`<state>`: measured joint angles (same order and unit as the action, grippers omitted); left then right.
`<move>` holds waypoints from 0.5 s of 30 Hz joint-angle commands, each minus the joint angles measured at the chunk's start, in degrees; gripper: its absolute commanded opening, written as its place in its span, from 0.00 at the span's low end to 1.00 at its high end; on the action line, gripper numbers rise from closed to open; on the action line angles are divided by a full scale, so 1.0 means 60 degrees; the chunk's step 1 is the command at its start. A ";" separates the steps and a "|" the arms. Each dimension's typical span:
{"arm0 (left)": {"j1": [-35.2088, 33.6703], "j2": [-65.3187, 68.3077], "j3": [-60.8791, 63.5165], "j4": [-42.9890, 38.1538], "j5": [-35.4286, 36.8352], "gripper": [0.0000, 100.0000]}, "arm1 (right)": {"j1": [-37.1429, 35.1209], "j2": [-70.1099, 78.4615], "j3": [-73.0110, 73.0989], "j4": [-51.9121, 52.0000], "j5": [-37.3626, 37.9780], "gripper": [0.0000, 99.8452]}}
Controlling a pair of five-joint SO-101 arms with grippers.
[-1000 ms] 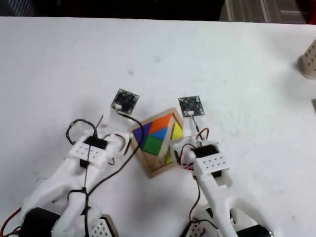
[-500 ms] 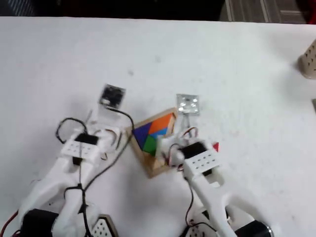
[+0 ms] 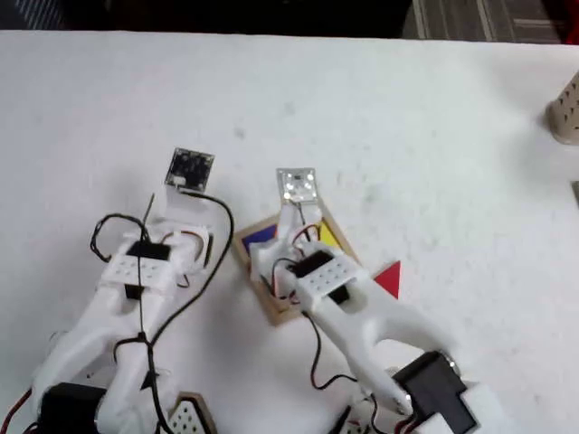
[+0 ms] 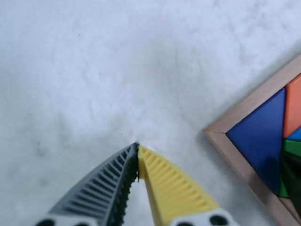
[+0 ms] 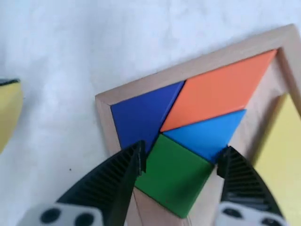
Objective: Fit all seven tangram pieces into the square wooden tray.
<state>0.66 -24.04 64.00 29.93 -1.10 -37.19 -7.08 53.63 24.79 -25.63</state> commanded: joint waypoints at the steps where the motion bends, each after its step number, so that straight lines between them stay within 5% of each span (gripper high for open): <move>1: -0.0081 -0.0022 -0.0557 -0.0220 -0.0044 0.02 | 0.0432 0.0139 -0.0161 0.0286 0.0000 0.24; 15: -0.0081 -0.0022 -0.0542 -0.0220 -0.0044 0.02 | 0.0564 -0.3158 0.2256 0.0388 0.0952 0.24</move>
<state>0.66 -24.04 64.00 29.93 -1.10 -34.81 -23.87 66.90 26.29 -20.44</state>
